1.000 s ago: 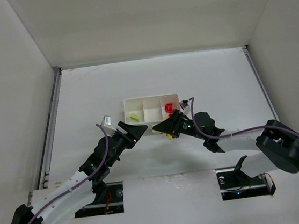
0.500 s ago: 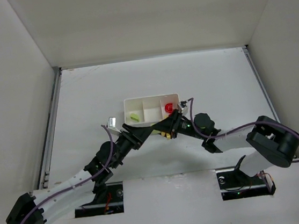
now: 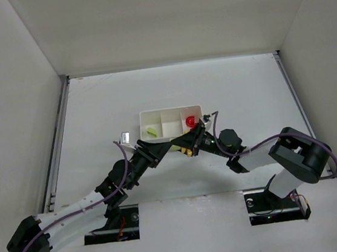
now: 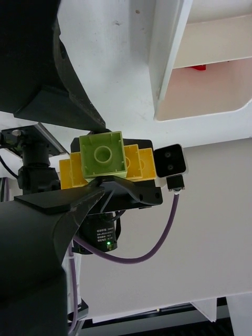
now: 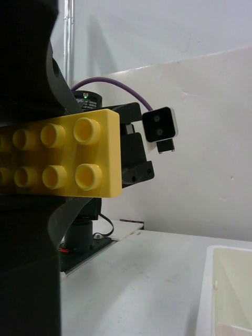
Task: Sort the legos into containers by color
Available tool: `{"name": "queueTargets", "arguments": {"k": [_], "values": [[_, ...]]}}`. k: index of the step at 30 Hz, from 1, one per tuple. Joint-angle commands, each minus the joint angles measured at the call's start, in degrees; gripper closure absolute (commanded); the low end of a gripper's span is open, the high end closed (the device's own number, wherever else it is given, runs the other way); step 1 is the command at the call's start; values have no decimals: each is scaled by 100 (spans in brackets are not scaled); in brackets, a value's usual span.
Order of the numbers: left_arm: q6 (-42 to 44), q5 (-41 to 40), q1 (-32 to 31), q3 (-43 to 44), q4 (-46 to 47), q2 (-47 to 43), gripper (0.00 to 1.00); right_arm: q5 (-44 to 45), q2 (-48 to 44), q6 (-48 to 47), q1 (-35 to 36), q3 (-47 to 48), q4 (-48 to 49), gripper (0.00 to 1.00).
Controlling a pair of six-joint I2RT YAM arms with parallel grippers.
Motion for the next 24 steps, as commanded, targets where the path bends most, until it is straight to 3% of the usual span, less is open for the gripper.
{"name": "queueTargets", "arguments": {"k": [1, 24], "values": [[-34, -31, -46, 59, 395, 11, 57, -50, 96, 112, 19, 8, 763, 58], [-122, -31, -134, -12, 395, -33, 55, 73, 8, 16, -148, -1, 807, 56]]}}
